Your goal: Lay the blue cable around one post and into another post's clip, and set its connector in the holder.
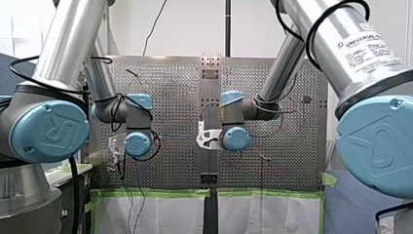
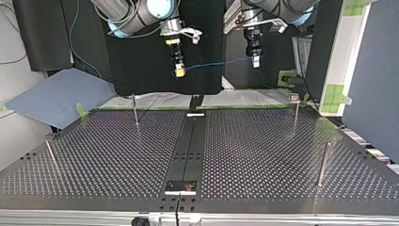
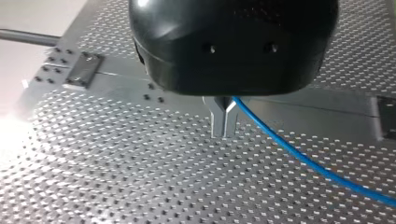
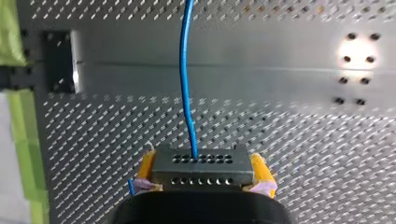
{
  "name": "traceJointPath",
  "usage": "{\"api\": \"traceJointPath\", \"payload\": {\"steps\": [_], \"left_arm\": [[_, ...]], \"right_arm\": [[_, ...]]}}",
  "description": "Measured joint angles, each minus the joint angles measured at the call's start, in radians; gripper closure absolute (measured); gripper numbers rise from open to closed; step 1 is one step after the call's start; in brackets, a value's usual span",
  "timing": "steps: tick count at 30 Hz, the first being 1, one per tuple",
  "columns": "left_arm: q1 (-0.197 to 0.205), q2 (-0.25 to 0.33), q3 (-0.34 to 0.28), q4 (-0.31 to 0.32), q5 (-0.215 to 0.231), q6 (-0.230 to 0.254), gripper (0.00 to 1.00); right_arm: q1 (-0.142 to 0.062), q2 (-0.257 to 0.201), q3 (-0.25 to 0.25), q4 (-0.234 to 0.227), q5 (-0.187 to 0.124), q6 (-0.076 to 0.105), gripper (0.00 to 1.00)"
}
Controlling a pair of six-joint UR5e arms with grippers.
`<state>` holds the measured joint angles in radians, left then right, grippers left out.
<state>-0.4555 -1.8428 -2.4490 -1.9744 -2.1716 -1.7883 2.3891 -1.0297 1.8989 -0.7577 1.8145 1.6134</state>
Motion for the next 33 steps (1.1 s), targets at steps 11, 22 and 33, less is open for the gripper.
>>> {"api": "traceJointPath", "payload": {"steps": [11, 22, 33], "left_arm": [[0.021, 0.102, 0.086, -0.102, 0.000, -0.020, 1.00], [0.065, 0.198, 0.133, -0.198, 0.000, -0.067, 1.00], [0.141, 0.285, 0.183, -0.285, 0.049, -0.143, 1.00]], "right_arm": [[0.001, -0.094, -0.085, 0.094, -0.022, 0.001, 0.98], [0.007, -0.180, -0.170, 0.180, -0.032, 0.005, 0.98], [0.009, -0.264, -0.254, 0.264, -0.061, -0.006, 0.98]]}}
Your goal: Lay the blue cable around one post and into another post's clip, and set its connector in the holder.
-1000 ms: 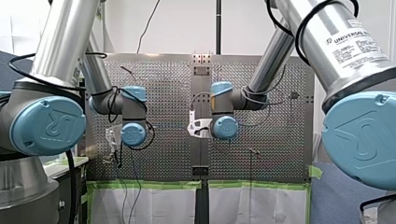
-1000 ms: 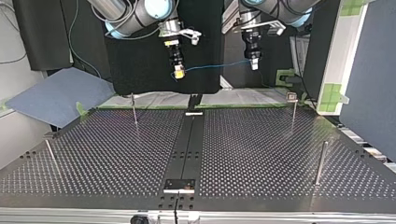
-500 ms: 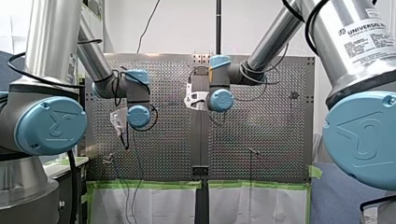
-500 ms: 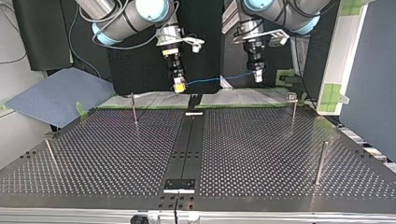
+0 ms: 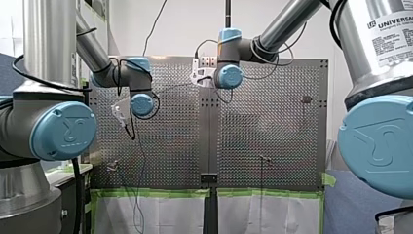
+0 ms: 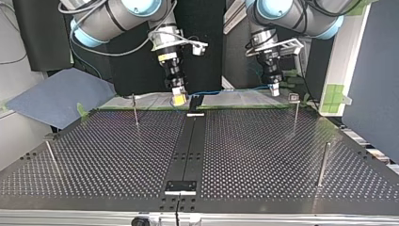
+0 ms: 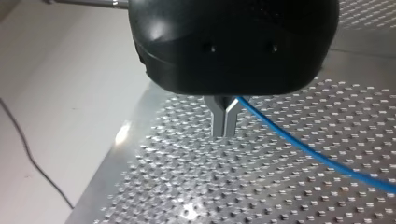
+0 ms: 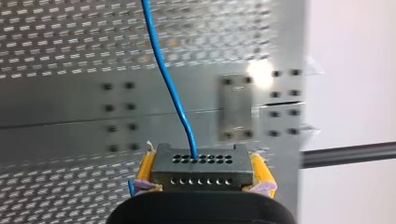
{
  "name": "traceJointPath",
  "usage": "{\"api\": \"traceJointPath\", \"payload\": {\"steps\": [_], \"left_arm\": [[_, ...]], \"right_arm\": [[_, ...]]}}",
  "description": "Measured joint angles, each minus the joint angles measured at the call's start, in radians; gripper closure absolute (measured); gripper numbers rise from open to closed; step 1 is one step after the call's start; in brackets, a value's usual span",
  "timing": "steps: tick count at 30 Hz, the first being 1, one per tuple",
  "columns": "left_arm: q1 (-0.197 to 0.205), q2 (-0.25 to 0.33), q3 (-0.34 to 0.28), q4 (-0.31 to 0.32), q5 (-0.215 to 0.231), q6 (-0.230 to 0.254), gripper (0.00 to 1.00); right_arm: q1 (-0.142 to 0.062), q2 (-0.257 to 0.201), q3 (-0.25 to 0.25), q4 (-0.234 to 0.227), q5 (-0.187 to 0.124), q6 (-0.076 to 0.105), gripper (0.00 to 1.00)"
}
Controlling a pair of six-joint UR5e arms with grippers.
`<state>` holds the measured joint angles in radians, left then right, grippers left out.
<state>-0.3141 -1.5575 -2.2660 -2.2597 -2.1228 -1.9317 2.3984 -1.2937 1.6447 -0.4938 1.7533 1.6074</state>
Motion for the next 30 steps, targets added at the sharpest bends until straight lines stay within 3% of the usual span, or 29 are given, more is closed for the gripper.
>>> {"api": "traceJointPath", "payload": {"steps": [7, 13, 22, 30], "left_arm": [[0.055, 0.055, 0.025, -0.055, 0.055, -0.032, 1.00], [0.103, 0.103, 0.040, -0.103, 0.103, -0.058, 1.00], [0.178, 0.178, 0.083, -0.178, 0.174, -0.073, 1.00], [0.215, 0.241, 0.144, -0.241, 0.173, -0.069, 1.00]], "right_arm": [[0.002, -0.063, -0.063, 0.063, -0.006, -0.010, 0.98], [0.018, -0.102, -0.111, 0.111, -0.011, -0.019, 0.98], [0.039, -0.092, -0.174, 0.177, -0.012, -0.019, 0.98], [0.066, -0.043, -0.192, 0.216, -0.008, -0.021, 0.98]]}}
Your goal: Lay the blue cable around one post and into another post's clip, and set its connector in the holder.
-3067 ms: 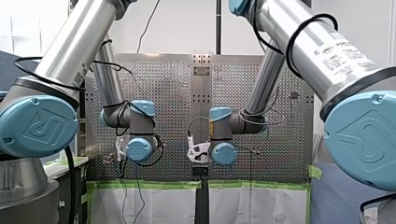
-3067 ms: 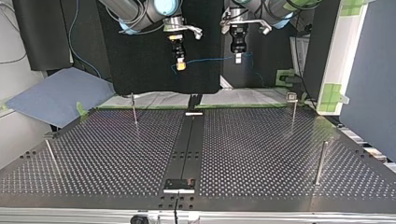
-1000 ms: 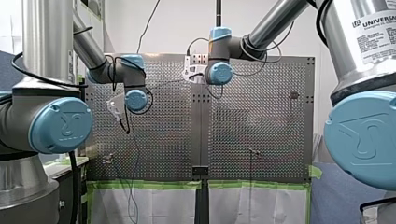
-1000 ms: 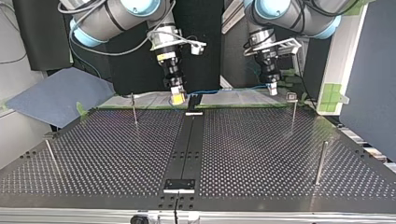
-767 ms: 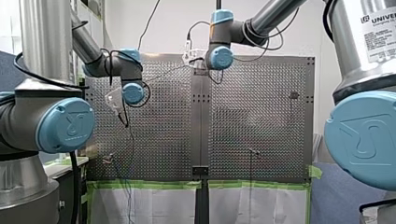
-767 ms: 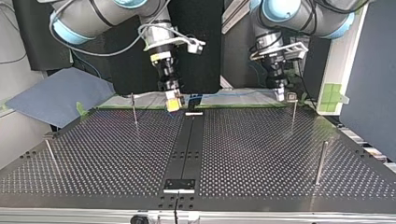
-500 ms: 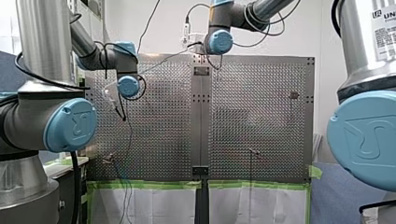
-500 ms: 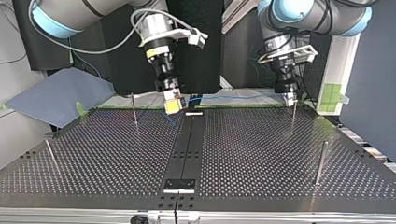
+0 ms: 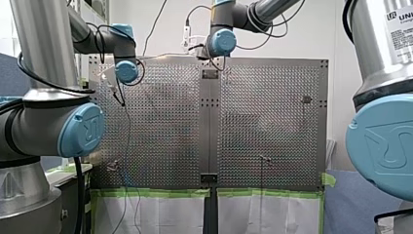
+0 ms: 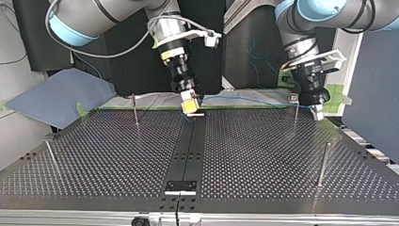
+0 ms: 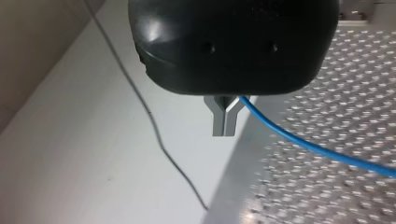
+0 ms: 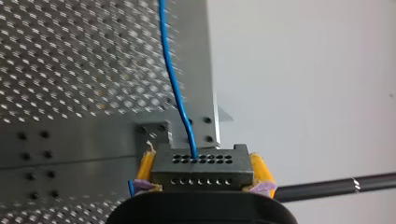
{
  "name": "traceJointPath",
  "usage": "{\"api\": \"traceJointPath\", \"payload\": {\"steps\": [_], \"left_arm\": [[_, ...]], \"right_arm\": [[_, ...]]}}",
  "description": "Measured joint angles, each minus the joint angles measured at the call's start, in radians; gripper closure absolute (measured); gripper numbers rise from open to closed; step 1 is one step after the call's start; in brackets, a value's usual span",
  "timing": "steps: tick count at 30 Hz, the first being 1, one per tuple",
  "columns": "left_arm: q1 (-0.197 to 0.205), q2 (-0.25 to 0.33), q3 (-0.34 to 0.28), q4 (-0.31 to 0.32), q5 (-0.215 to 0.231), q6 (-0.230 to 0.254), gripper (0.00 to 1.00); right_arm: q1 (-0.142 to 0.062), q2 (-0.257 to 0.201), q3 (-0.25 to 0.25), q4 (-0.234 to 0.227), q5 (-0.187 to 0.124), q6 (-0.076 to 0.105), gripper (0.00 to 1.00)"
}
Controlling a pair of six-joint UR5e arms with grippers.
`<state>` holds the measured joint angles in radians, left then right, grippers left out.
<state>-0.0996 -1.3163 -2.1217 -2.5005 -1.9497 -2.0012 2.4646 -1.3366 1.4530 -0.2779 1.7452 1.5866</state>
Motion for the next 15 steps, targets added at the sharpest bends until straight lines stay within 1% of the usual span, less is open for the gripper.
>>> {"api": "traceJointPath", "payload": {"steps": [8, 11, 15], "left_arm": [[0.020, 0.067, 0.071, -0.071, 0.000, 0.007, 1.00], [0.031, 0.077, 0.104, -0.105, 0.003, 0.000, 1.00], [0.047, 0.067, 0.144, -0.144, 0.026, -0.004, 1.00]], "right_arm": [[0.031, 0.067, -0.043, -0.007, 0.001, 0.000, 0.98], [0.036, 0.084, -0.072, -0.004, -0.003, 0.000, 0.98], [0.036, 0.093, -0.107, 0.005, -0.007, 0.001, 0.98]]}}
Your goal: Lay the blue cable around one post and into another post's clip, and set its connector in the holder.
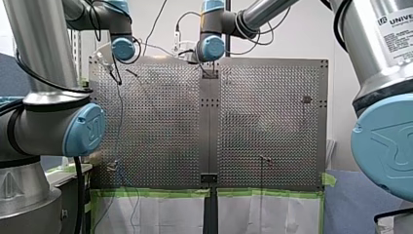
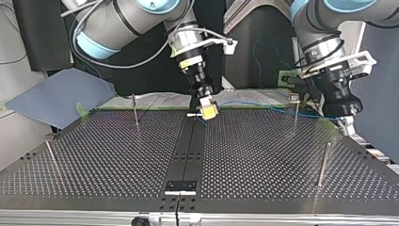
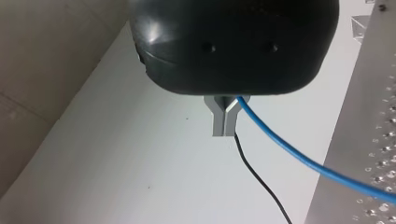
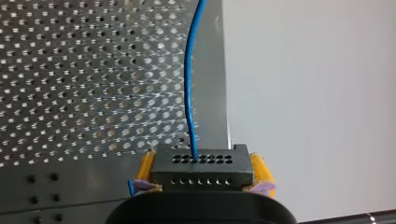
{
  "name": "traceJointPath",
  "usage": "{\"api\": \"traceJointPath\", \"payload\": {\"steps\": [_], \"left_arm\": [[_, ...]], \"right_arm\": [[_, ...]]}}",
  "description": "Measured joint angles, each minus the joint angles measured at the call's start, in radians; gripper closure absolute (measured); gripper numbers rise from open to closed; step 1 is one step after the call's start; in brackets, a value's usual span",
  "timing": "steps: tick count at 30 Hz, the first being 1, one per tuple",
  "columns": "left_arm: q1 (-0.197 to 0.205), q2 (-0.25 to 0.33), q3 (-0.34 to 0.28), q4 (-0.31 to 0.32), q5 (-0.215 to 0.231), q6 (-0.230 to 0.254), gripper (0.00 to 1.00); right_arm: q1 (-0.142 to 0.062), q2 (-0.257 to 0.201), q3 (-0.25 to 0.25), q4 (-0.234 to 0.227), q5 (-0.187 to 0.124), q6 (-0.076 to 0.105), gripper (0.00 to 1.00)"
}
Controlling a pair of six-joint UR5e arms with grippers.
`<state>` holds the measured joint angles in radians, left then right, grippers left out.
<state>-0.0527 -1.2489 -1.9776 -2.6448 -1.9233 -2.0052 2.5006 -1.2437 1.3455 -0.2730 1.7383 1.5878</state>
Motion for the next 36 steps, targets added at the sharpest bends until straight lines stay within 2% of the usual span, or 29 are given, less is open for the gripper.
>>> {"api": "traceJointPath", "payload": {"steps": [6, 18, 27, 32, 36], "left_arm": [[0.021, -0.044, 0.053, -0.053, 0.026, -0.003, 1.00], [0.085, -0.121, 0.152, -0.145, 0.068, -0.037, 1.00], [0.157, -0.172, 0.222, -0.131, 0.137, -0.096, 1.00], [0.198, -0.194, 0.232, -0.104, 0.177, -0.124, 1.00], [0.231, -0.198, 0.232, -0.088, 0.210, -0.147, 1.00]], "right_arm": [[-0.002, 0.010, -0.049, 0.024, -0.006, -0.001, 0.98], [0.002, 0.072, -0.155, 0.082, -0.023, -0.003, 0.98], [0.004, 0.118, -0.235, 0.119, -0.024, -0.007, 0.98], [0.006, 0.159, -0.281, 0.142, -0.024, -0.029, 0.98], [0.007, 0.175, -0.303, 0.143, -0.023, -0.035, 0.98]]}}
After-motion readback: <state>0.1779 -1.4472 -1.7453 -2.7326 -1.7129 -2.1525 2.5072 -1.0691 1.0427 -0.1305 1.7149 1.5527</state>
